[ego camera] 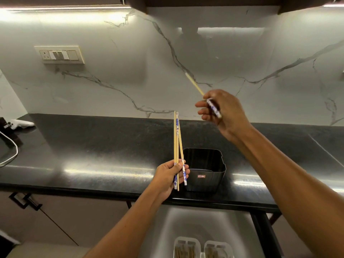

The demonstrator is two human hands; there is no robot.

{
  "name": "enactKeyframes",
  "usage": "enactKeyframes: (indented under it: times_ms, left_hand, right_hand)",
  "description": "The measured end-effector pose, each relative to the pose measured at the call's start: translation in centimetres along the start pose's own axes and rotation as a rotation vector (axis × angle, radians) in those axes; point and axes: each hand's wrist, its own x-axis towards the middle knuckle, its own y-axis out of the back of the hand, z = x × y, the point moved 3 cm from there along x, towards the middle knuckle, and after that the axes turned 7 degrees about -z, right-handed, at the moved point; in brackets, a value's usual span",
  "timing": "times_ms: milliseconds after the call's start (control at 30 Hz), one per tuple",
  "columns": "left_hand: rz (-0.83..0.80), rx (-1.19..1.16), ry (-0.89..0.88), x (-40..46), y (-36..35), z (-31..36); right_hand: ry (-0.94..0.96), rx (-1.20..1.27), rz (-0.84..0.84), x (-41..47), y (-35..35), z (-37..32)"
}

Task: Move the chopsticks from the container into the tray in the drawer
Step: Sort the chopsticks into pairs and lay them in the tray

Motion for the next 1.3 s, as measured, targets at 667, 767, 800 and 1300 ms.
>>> enactKeyframes:
  times_ms: [667, 767, 800, 1300]
  left_hand:
    - [-0.025, 0.03, -0.081, 0.0, -0.5, 0.7]
    - [-0.026, 0.079, -0.085, 0.1, -0.7, 0.7]
    - [-0.028, 0.083, -0.085, 0.1, -0.8, 0.7]
    - [-0.082, 0.029, -0.017, 0.2, -0.7, -0.4]
  right_hand:
    - [-0.456, -0.521, 0.077, -4.8, -1.8, 11.7]
    - [-0.473, -0.483, 0.081, -4.8, -1.7, 11.4]
    - [-0.479, -0.465, 0.081, -4.8, -1.6, 11.3]
    - [-0.527, -0.51, -0.007, -4.6, -1.4, 11.6]
